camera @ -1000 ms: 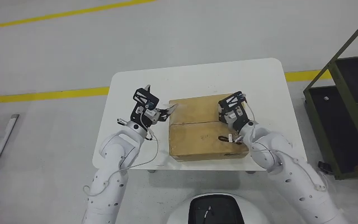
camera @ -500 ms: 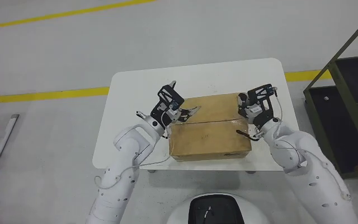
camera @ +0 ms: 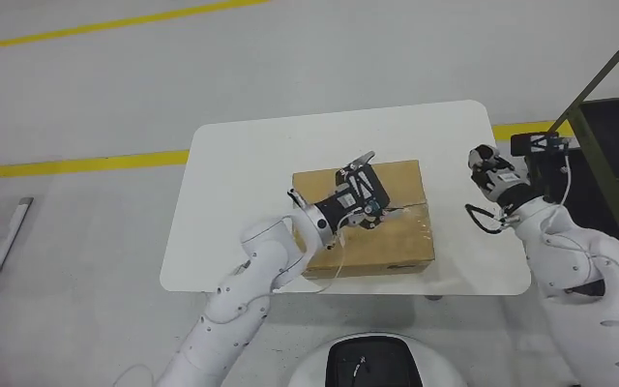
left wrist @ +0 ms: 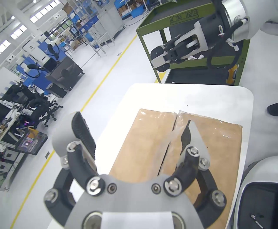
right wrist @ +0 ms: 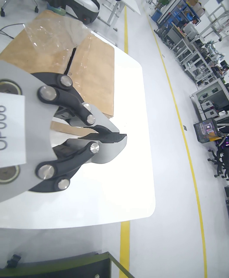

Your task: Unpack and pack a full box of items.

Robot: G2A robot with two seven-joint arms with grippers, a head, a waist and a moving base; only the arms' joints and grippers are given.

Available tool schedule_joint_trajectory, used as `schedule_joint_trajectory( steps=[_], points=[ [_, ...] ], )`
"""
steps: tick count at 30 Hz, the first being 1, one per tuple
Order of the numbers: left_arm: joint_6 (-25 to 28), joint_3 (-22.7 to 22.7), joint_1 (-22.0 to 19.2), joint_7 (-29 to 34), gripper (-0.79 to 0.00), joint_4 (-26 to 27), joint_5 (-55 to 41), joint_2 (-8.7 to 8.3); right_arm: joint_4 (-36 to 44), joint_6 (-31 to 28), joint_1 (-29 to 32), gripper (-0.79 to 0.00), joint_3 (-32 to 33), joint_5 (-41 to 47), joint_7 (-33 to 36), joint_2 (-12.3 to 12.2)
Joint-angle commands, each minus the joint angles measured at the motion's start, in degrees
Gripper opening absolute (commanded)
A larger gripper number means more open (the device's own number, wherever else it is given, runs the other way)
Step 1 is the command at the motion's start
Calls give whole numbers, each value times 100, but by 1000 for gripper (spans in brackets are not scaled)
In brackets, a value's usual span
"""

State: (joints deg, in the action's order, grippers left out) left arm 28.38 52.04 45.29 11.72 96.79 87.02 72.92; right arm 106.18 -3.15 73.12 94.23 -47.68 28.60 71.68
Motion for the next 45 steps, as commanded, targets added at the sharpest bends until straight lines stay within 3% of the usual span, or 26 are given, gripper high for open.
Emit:
schedule_joint_trajectory(
  steps=[1,2,4,5,6,14,20,23,31,35,39,45],
  points=[
    [-26,67,28,72,0,21,-43,-3,30,-114,51,-653,164,478,211,-13],
    [-30,116,57,121,0,53,-54,-10,49,-200,76,-533,253,614,346,-28],
    [-38,256,148,231,0,141,-93,-34,65,-354,115,-425,411,1025,640,-53],
    [-20,326,203,281,0,195,-131,-47,82,-463,124,-126,491,1137,799,-72],
    [-8,413,266,340,0,253,-177,-63,87,-548,130,0,562,1244,958,-90],
    [32,1124,869,791,0,1025,-273,-208,121,-618,38,0,984,2827,1974,-185],
    [46,1506,1267,1208,0,1483,218,-308,113,2,-108,0,1039,4171,3183,-265],
    [35,1674,1510,1430,0,1716,717,-364,192,13,-150,0,1047,4061,3267,-289],
    [-283,2448,2294,2008,0,2073,765,-462,227,82,-111,0,1028,4257,3108,-280],
    [-563,2675,2541,2413,0,2259,1652,-510,245,684,-100,0,889,5184,3376,-284],
    [-934,2754,2740,2522,0,2333,1715,-498,63,1570,-182,0,603,6134,3793,-289],
    [-965,2771,2798,2496,0,2342,1685,-490,-429,2767,-361,0,39,6978,3803,-278]
  ],
)
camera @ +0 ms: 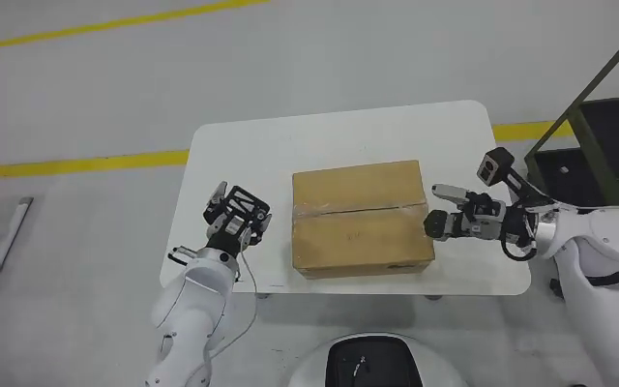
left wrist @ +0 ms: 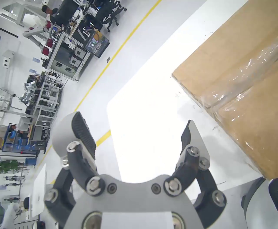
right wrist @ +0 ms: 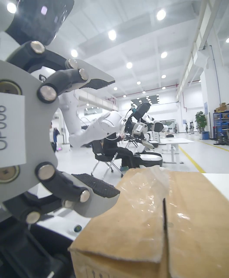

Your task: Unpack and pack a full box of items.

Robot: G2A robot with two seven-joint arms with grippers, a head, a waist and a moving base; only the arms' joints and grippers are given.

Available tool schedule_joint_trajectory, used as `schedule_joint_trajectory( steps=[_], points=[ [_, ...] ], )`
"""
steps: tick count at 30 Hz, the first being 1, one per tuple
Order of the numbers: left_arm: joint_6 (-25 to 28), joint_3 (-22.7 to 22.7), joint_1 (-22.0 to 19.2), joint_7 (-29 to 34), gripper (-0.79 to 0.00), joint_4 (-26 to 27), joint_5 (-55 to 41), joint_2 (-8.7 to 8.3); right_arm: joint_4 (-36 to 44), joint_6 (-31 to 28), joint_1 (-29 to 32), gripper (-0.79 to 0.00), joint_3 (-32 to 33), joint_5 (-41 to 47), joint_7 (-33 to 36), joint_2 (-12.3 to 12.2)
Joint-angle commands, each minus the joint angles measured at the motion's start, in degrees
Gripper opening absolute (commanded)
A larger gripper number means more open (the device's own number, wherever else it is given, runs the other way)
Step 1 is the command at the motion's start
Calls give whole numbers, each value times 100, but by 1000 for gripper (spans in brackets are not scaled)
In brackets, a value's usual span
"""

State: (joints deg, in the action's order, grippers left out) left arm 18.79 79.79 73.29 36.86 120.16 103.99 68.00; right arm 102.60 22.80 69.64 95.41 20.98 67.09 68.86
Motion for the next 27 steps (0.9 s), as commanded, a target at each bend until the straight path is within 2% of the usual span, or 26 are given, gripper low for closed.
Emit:
schedule_joint_trajectory(
  steps=[1,3,5,7,11,13,14,19,27],
  points=[
    [-13,-6,-4,-40,0,7,-27,4,-118,267,-33,0,-157,179,-75,4],
    [-8,-9,-12,-52,0,2,-35,7,-220,326,-53,0,-272,-79,-322,-15],
    [-10,-11,-23,-89,0,2,-83,12,-336,409,-84,-172,-369,42,-476,-11],
    [24,-5,-34,-109,0,9,-100,12,-368,468,-124,-431,-434,-39,-683,-21],
    [113,5,-61,-139,0,-2,-170,14,-400,462,-138,-511,-520,-256,-845,-62],
    [168,8,-85,-153,0,-17,-240,15,-433,413,-161,-760,-563,-399,-992,-79],
    [210,7,-99,-156,0,-24,-276,16,-470,398,-184,-785,-590,-382,-1026,-82],
    [440,19,-146,-109,0,-32,-621,19,-476,188,-319,-785,-771,-721,-1263,-115],
    [1130,74,-206,101,0,-164,-1366,-4,-314,-158,-561,-785,-1037,-1076,-1336,-164]
  ],
)
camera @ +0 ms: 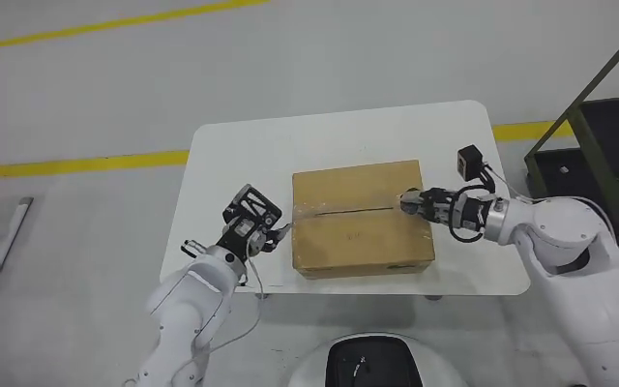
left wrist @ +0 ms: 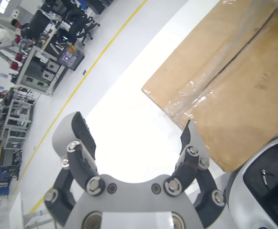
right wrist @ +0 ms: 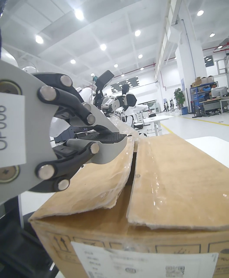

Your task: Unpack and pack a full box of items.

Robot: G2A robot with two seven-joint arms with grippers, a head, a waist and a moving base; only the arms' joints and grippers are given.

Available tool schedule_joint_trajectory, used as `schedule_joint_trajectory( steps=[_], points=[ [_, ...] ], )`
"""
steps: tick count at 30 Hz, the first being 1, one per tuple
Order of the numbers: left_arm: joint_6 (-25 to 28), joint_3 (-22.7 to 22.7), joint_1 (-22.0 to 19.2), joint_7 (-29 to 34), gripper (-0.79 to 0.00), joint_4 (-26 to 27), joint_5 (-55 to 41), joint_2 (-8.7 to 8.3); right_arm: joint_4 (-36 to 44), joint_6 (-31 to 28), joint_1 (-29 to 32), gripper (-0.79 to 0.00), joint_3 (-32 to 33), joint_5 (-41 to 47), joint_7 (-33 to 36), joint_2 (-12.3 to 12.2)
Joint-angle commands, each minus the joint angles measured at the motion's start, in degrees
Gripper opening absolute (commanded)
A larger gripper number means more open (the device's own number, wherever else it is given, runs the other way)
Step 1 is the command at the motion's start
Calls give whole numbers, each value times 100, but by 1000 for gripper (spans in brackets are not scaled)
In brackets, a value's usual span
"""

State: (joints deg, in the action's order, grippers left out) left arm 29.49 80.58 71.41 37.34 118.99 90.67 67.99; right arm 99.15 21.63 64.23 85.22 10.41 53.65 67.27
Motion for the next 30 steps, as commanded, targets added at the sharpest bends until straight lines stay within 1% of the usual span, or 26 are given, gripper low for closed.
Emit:
schedule_joint_trajectory(
  steps=[1,3,9,15,21,26,30],
  points=[
    [111,-39,-40,103,0,-100,-28,-6,80,-76,-42,-785,-40,-83,15,-15],
    [165,-143,-90,223,0,-255,-19,-4,211,-187,-86,-785,-66,-220,16,-35],
    [67,-482,-374,482,0,-627,-82,32,592,-605,-274,-785,-175,-713,125,-99],
    [-74,-717,-633,599,0,-861,-50,63,866,-904,-565,-785,-340,-931,192,-131],
    [-220,-977,-807,675,0,-1162,86,96,1096,-1374,-809,-785,-527,-1049,503,-167],
    [-327,-1008,-869,675,0,-1263,145,105,1096,-1584,-770,-785,-584,-1301,640,-215],
    [-373,-916,-846,616,0,-1104,146,95,1034,-1707,-545,-785,-426,-1664,790,-289]
  ],
)
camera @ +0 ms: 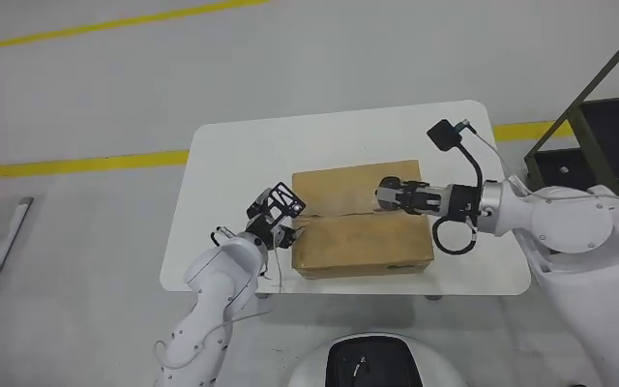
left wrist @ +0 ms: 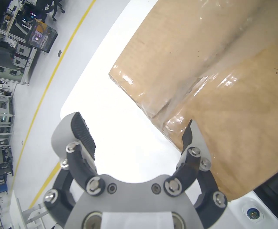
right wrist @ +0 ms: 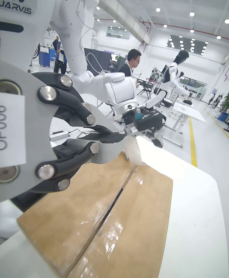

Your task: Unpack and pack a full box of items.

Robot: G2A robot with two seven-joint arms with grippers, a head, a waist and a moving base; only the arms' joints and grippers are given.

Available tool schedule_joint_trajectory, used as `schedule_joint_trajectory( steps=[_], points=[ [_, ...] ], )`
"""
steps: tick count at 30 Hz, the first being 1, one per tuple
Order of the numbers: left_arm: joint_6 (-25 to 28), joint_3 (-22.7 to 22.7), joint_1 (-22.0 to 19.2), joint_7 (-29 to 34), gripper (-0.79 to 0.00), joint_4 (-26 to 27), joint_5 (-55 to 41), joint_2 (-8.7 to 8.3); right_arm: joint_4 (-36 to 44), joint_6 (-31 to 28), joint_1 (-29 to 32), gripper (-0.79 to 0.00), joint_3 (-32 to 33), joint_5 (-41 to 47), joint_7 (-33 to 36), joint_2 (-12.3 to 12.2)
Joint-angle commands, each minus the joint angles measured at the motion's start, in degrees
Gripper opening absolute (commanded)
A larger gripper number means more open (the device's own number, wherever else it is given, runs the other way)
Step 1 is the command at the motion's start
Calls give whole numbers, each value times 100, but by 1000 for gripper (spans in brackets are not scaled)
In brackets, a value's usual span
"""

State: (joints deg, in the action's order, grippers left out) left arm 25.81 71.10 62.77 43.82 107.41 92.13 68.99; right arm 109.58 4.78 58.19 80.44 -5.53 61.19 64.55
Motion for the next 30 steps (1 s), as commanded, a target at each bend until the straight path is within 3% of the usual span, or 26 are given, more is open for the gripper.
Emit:
schedule_joint_trajectory(
  steps=[1,10,19,21,22,23,24,30],
  points=[
    [-14,73,45,-44,0,100,2,-11,-5,-103,116,-785,105,-189,99,-41],
    [173,362,213,-119,0,354,-79,-63,-201,-451,528,-785,488,-750,53,-172],
    [125,393,114,-71,0,484,-107,-70,-407,-588,476,-785,424,-1128,-9,-238],
    [96,302,18,-68,-277,445,-98,-57,-449,-615,444,-785,347,-1162,-5,-243],
    [95,244,-35,-69,-517,425,-73,-51,-466,-638,423,-785,307,-1228,-12,-247],
    [113,181,-83,-87,-674,397,-63,-44,-484,-640,411,-785,268,-1285,-36,-250],
    [127,119,-123,-106,-773,364,-71,-37,-496,-644,401,-785,227,-1332,-47,-253],
    [254,-168,-284,-95,-785,277,-120,-5,-518,-619,348,-785,125,-1557,-107,-278]
  ],
)
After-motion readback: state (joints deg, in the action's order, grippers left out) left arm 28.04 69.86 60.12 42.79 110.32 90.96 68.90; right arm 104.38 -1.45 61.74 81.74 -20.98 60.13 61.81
